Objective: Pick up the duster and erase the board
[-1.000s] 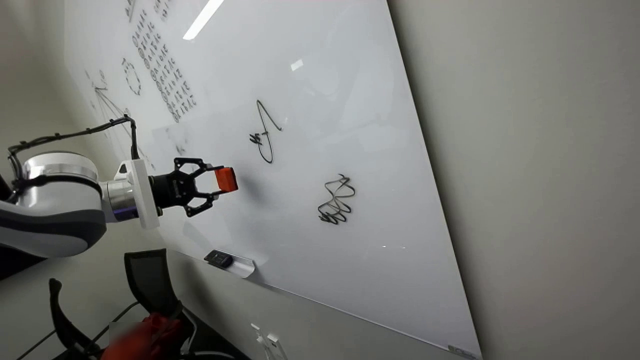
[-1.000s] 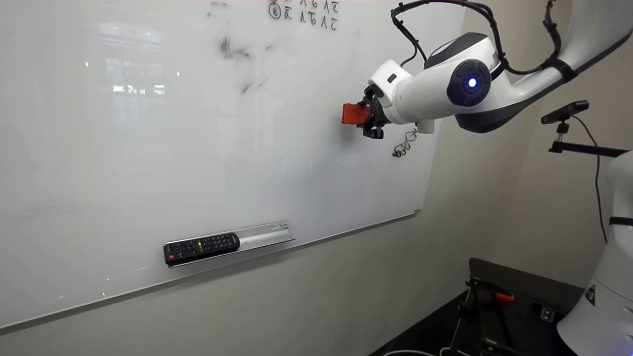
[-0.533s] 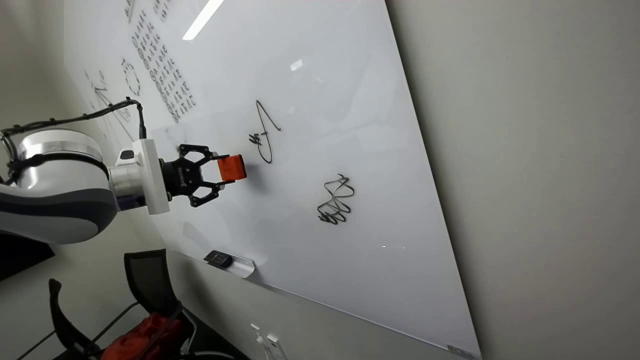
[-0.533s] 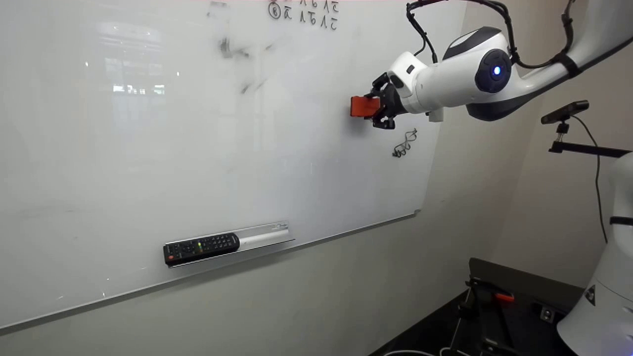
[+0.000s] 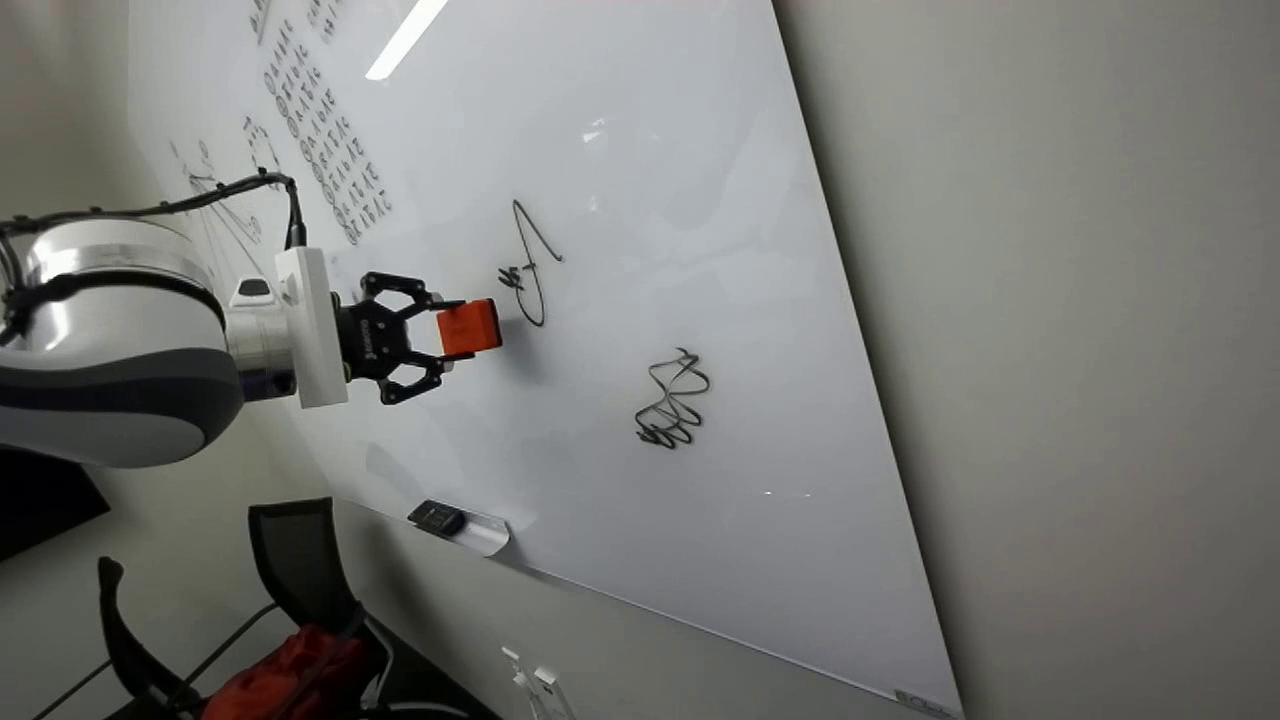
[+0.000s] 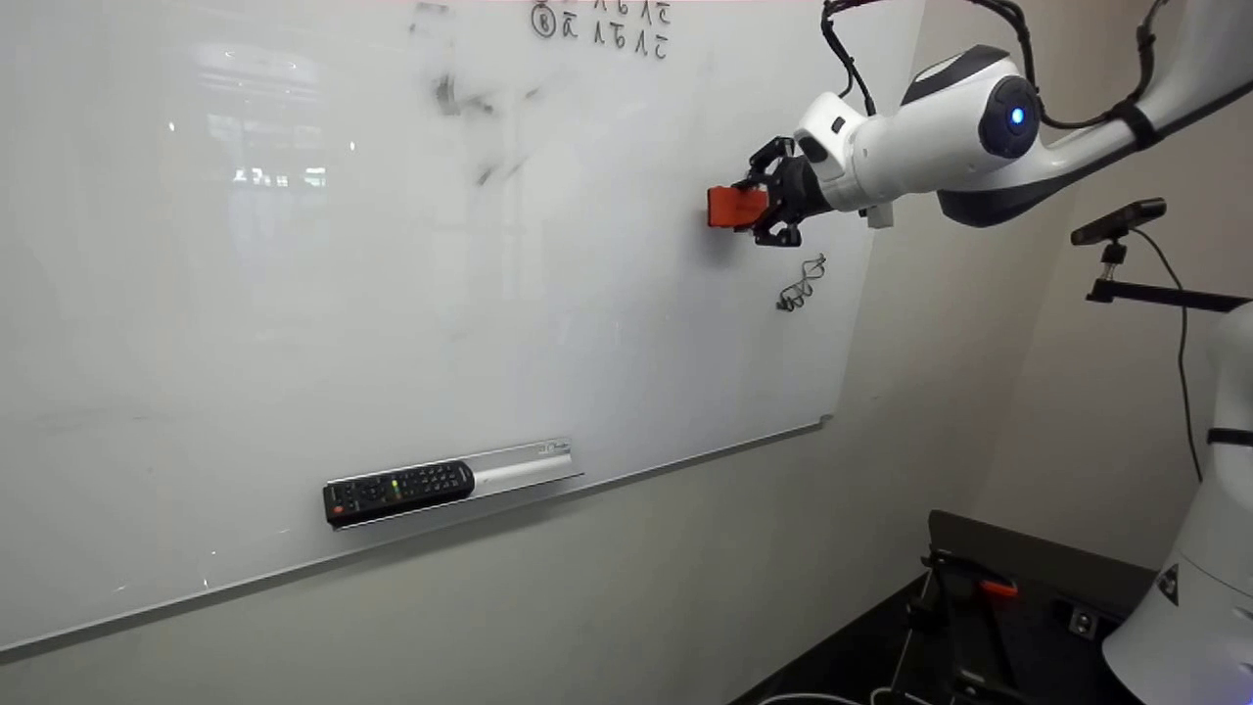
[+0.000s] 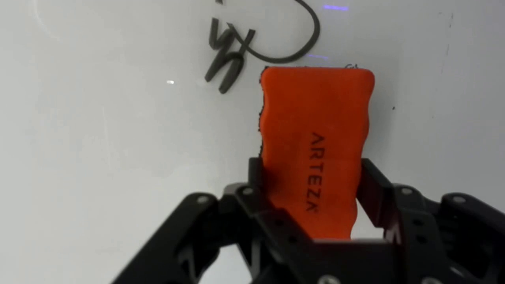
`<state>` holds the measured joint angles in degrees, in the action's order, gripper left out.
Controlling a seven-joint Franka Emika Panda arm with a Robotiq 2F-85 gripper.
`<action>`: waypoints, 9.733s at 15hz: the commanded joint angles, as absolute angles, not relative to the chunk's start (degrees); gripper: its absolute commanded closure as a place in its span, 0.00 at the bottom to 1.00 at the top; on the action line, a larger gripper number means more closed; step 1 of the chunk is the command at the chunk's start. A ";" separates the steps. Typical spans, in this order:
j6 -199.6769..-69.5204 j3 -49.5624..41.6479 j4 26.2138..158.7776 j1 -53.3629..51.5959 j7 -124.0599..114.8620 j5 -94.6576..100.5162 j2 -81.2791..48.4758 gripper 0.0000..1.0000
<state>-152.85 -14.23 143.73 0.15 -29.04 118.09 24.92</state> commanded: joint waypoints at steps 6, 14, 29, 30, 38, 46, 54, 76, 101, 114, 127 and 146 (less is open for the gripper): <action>-157.42 -21.63 143.37 2.46 -29.71 131.38 35.30 0.65; -162.09 -27.50 134.69 0.28 -28.63 131.88 31.83 0.65; -178.25 -37.68 130.29 -7.25 -29.25 130.40 19.52 0.65; -177.34 -37.97 130.76 -7.98 -29.52 130.82 19.08 0.65; -162.03 -38.10 136.27 -12.84 -34.07 136.72 21.60 0.65; -152.92 -37.33 138.46 -14.19 -45.51 144.98 31.17 0.65; -142.13 -33.61 137.90 -12.50 -54.07 147.85 33.56 0.65; -145.21 -33.25 144.23 -10.12 -71.46 149.17 14.53 0.65; -137.16 -16.62 140.36 0.69 -72.17 148.69 21.59 0.65; -140.58 -19.83 142.25 -0.10 -75.75 148.69 15.43 0.65; -152.83 -11.59 137.90 -3.16 -72.45 146.57 8.81 0.65; -179.72 -10.45 120.64 -6.76 -76.27 140.05 -10.30 0.65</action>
<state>-173.28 -11.51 130.66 -6.06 -73.81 142.65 -1.96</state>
